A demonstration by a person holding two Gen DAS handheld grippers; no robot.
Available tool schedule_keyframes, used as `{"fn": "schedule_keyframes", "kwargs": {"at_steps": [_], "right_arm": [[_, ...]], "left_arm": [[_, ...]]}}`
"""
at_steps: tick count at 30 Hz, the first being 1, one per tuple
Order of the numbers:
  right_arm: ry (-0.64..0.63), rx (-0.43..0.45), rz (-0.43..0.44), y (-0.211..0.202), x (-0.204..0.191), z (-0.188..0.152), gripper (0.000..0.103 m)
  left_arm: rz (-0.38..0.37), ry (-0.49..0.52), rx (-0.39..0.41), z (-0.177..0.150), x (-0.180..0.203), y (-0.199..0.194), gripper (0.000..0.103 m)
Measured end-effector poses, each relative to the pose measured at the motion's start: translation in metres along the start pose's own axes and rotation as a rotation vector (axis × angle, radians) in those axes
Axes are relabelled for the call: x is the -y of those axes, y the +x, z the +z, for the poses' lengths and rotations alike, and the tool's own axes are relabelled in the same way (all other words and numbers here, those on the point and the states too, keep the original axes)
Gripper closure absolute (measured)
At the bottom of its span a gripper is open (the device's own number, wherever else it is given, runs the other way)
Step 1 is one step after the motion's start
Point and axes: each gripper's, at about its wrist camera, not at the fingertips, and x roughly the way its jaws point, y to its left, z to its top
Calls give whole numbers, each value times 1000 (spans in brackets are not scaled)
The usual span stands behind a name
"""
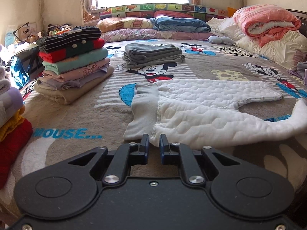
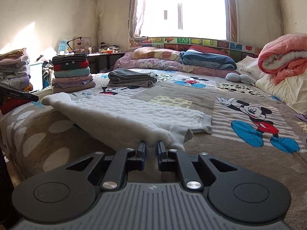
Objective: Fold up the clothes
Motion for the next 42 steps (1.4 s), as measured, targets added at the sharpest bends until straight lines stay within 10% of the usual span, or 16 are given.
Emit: {"fn": "schedule_keyframes", "kwargs": {"at_steps": [6,13,22,25,27,30,35,42], "right_arm": [[192,-30,168,-22,3,-9,67],[681,68,126,-41,54,-34,48],[855,-75,116,7,67,-63,37],[815,-94,76,20,59,-64,47],[801,-98,90,28,55,-63,81],[770,-100,93,32,47,-63,92],[719,55,100,14,48,-39,94],[770,-107,59,34,55,-54,94]], "left_arm": [[40,-130,-23,0,-12,-12,50],[45,-495,-68,-12,-34,15,46],[23,-738,-103,-41,-62,41,46],[-3,-795,-91,-46,-66,47,46],[-17,-811,-81,-47,-65,49,46],[-42,-825,-72,-48,-61,49,46],[-69,-841,-60,-50,-54,53,47],[-18,-790,7,-40,-46,51,52]]}}
